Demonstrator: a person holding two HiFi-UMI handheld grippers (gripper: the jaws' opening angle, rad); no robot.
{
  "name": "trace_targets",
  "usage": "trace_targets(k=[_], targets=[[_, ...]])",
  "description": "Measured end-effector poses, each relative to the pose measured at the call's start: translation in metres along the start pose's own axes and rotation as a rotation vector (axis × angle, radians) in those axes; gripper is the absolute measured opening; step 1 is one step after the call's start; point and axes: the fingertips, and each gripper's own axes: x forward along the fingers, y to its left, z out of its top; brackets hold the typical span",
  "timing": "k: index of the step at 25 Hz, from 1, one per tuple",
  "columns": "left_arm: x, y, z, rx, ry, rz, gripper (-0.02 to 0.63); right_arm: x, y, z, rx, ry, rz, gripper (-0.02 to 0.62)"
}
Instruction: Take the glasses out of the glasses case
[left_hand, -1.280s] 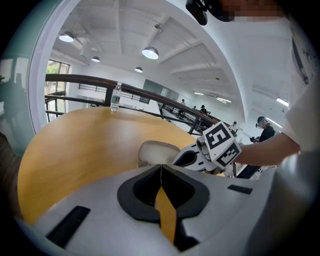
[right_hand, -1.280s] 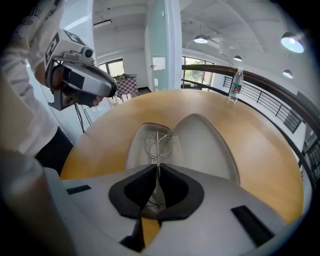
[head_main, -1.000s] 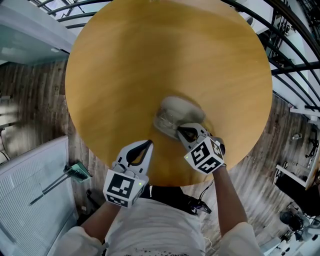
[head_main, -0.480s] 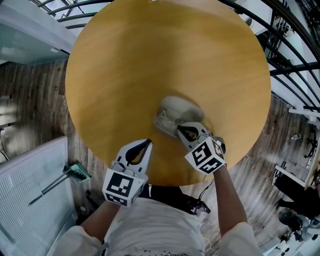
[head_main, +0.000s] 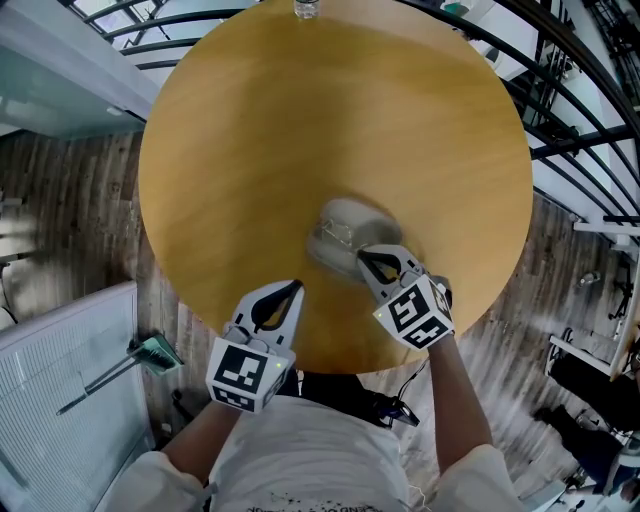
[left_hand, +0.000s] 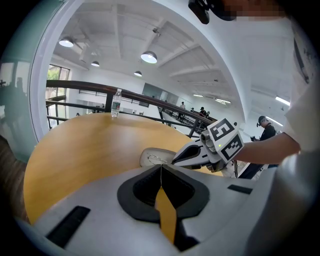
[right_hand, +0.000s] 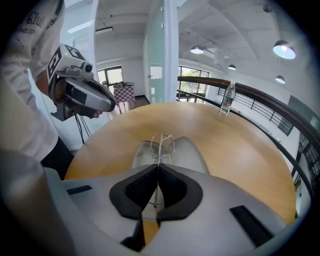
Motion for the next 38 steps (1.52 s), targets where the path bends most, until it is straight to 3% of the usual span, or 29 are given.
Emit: trace_targets(k=[9, 21, 30, 38], targets=[[-0.025, -0.024, 0.018, 0.043, -0.049, -0.014, 0.025, -0.058, 0.016, 0.027, 0.075, -0.107, -0.068, 0.030], [-0.062, -0.067, 0.060, 0.111, -0.119, -0.056, 0.025, -0.164, 0.055, 0.078, 0.267, -0.345, -0.141, 0.029], [-0.110, -0.114, 0.084, 0.146, -0.161, -0.098, 0.025, -0.234, 0.095, 0.098, 0.329, -0.472, -0.215, 0.030], [-0.144, -0.137, 0.083, 0.184, -0.168, -0.095, 0.025, -0.257, 0.143, 0.114, 0.359, -0.534, -0.233, 0.030]])
